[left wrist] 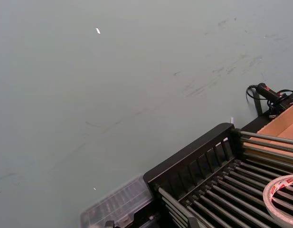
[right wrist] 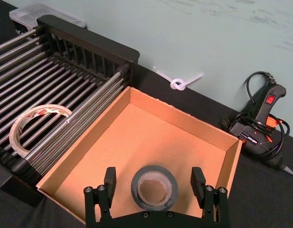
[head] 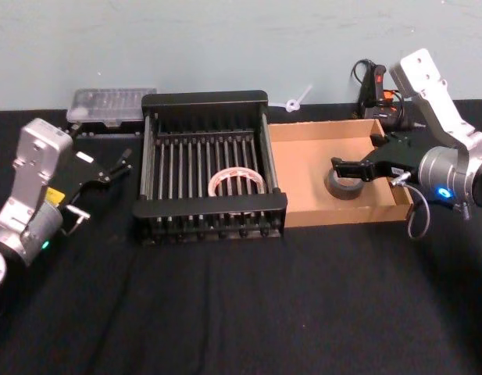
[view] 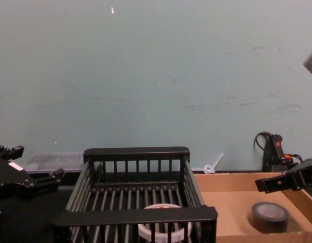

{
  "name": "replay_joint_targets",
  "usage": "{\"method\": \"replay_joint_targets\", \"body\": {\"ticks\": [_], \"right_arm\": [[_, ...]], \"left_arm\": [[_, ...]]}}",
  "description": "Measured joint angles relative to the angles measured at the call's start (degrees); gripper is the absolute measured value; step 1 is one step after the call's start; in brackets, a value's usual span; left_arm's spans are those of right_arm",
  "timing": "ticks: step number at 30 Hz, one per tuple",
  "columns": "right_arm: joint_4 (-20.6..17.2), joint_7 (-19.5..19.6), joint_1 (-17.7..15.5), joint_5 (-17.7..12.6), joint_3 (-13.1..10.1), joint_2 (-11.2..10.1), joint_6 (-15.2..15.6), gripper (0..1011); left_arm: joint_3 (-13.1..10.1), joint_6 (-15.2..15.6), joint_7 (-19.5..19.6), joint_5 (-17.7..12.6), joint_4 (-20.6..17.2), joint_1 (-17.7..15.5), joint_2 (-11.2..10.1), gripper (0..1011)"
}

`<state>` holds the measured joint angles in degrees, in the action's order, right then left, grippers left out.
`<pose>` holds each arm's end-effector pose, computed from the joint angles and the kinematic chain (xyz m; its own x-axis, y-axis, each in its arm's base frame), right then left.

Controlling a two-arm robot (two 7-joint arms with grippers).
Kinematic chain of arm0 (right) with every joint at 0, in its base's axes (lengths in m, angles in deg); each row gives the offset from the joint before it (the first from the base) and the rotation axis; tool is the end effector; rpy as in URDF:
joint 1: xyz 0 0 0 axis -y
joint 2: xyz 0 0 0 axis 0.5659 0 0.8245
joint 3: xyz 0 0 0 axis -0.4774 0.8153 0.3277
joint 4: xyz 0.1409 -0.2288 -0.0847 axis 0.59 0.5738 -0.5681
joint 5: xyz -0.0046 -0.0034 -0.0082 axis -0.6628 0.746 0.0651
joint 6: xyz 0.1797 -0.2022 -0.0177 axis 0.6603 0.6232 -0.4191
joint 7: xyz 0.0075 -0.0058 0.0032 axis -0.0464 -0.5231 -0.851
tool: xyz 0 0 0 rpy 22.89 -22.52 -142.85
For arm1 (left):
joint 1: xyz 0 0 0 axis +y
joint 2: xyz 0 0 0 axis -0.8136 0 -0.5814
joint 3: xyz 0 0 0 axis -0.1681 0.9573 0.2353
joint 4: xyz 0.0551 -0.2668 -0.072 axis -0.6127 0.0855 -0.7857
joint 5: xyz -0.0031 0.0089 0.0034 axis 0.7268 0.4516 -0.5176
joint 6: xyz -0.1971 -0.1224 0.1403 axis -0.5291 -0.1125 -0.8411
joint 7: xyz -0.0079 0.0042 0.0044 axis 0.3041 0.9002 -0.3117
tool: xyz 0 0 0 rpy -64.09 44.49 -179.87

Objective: Pick up the white tape and place it into the black box , Pick up the silver tape and place it into the brown box.

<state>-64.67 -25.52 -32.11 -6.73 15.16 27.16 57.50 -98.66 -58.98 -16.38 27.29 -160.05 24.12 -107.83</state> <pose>0.3776 -0.0512 -0.2101 0.5351 -0.8353 0.1261 0.7629 0.4137 -0.4968 0.3211 0.0879 -0.2883 0.2921 0.8804 0.3735 -0.9553 0.2872 0.0702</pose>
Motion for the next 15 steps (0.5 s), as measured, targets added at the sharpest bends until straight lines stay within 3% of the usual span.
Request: {"method": "replay_joint_targets", "body": {"ticks": [8, 15], "right_arm": [[-1.8, 4.0, -1.9, 1.9, -2.2, 1.1, -1.0, 1002], [-4.2, 7.5, -5.6, 5.0, -4.3, 1.3, -9.4, 1002]], "left_arm": [[0.0, 0.0, 0.0, 0.0, 0.0, 0.0, 0.0, 1001], [0.0, 0.0, 0.0, 0.0, 0.0, 0.0, 0.0, 1002]]}}
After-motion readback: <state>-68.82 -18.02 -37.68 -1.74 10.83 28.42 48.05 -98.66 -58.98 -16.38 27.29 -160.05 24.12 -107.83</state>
